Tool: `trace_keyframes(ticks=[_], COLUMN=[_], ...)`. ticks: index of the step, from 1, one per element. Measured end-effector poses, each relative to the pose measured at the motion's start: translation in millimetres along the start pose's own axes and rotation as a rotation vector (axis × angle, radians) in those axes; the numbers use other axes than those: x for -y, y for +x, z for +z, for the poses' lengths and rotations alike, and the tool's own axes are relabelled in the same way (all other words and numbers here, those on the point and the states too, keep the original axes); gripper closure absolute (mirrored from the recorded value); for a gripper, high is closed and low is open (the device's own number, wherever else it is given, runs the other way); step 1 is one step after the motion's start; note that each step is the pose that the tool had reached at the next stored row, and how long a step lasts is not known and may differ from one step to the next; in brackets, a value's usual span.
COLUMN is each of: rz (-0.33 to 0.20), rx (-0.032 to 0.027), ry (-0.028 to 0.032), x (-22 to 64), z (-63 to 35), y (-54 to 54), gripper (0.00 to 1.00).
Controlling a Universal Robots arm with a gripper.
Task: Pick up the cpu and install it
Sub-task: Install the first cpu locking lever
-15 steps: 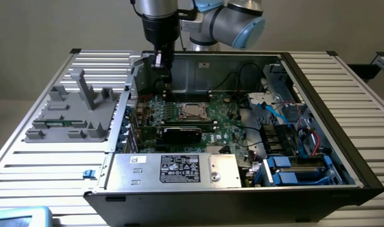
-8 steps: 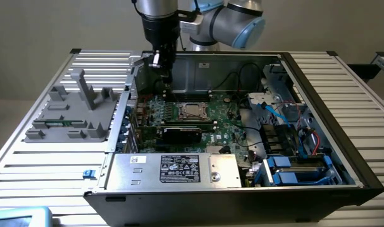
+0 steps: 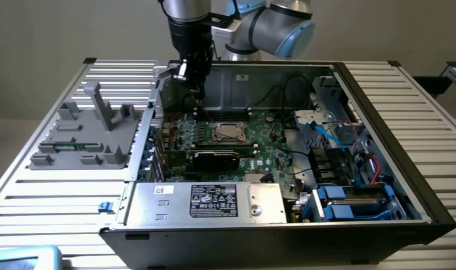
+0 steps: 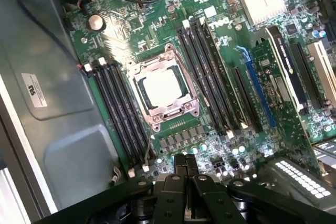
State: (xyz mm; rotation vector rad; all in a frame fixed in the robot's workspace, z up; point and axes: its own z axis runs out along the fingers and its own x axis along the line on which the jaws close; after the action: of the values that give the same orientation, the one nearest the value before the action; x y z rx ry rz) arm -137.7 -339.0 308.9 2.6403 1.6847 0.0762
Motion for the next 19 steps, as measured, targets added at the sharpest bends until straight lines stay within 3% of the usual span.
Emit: trace_keyframes(ticks=[19], rz=[0.317], rx=[0.0107], ry=[-0.0115], x=[0.1], z=[1.5], y=[0.0], gripper=[0.89])
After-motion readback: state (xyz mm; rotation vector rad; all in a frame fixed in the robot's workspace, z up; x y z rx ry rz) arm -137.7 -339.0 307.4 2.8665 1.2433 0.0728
